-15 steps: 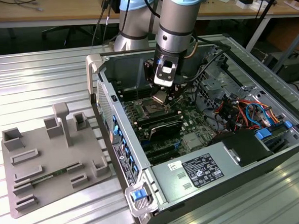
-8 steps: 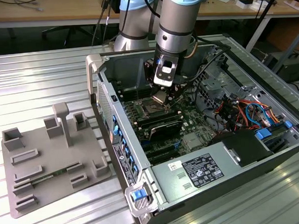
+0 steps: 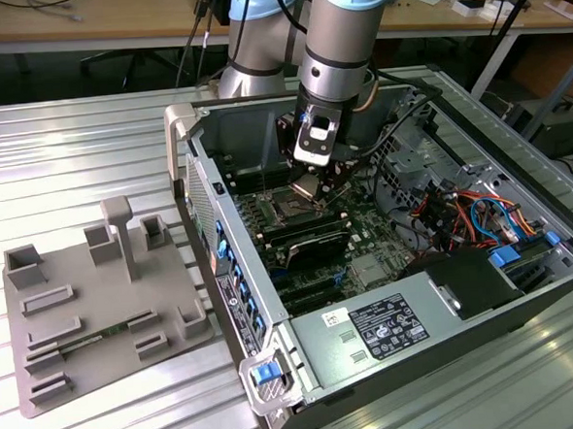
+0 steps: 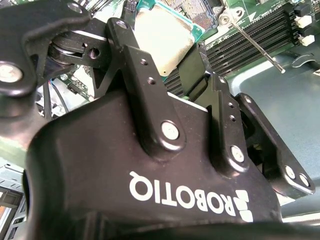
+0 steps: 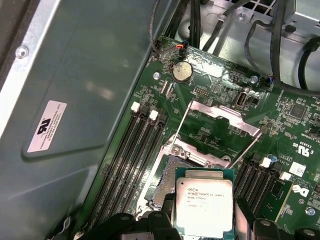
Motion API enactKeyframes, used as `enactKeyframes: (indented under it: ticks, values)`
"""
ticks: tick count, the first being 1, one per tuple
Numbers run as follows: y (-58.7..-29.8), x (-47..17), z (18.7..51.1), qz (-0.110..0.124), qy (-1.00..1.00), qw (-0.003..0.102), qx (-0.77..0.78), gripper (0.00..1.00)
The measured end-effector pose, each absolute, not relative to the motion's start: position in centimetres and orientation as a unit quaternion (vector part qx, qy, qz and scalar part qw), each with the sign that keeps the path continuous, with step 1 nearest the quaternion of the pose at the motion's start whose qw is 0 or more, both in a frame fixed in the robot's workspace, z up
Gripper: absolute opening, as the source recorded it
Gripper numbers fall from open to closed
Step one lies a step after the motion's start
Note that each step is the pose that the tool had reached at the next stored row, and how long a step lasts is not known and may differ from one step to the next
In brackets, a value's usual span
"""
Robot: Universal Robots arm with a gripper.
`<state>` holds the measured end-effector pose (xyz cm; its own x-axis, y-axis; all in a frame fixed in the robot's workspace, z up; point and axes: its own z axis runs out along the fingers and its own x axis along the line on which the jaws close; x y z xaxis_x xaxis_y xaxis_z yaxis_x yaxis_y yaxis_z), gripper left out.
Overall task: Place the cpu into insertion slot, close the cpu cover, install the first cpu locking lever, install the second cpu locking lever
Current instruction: 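Place the cpu into insertion slot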
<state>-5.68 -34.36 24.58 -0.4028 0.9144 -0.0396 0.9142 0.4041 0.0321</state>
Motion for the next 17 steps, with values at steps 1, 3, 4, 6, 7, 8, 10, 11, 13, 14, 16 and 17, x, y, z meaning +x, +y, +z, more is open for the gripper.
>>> enactKeyframes:
  ticks: [1, 3, 4, 6, 7, 8, 10, 11, 13, 14, 16, 17]
  values:
    - [-34.36, -5.68, 24.58, 0.003, 0.837, 0.025, 0.546, 0.55]
    - [-34.36, -5.68, 24.58, 0.003, 0.836, 0.025, 0.548, 0.55]
    - [-34.36, -5.68, 24.58, 0.003, 0.836, 0.025, 0.549, 0.55]
    - [-34.36, -5.68, 24.58, 0.003, 0.835, 0.025, 0.550, 0.55]
    - [-34.36, -5.68, 24.58, 0.003, 0.834, 0.025, 0.551, 0.55]
    - [-34.36, -5.68, 24.58, 0.003, 0.834, 0.025, 0.551, 0.55]
    - [-34.36, -5.68, 24.58, 0.002, 0.833, 0.025, 0.552, 0.55]
    - [-34.36, -5.68, 24.58, 0.002, 0.833, 0.025, 0.553, 0.55]
    - [-34.36, -5.68, 24.58, 0.002, 0.832, 0.025, 0.554, 0.55]
    - [-34.36, -5.68, 24.58, 0.002, 0.832, 0.025, 0.554, 0.55]
    - [-34.36, -5.68, 24.59, 0.002, 0.831, 0.025, 0.555, 0.55]
    - [-34.36, -5.68, 24.58, 0.002, 0.831, 0.025, 0.555, 0.55]
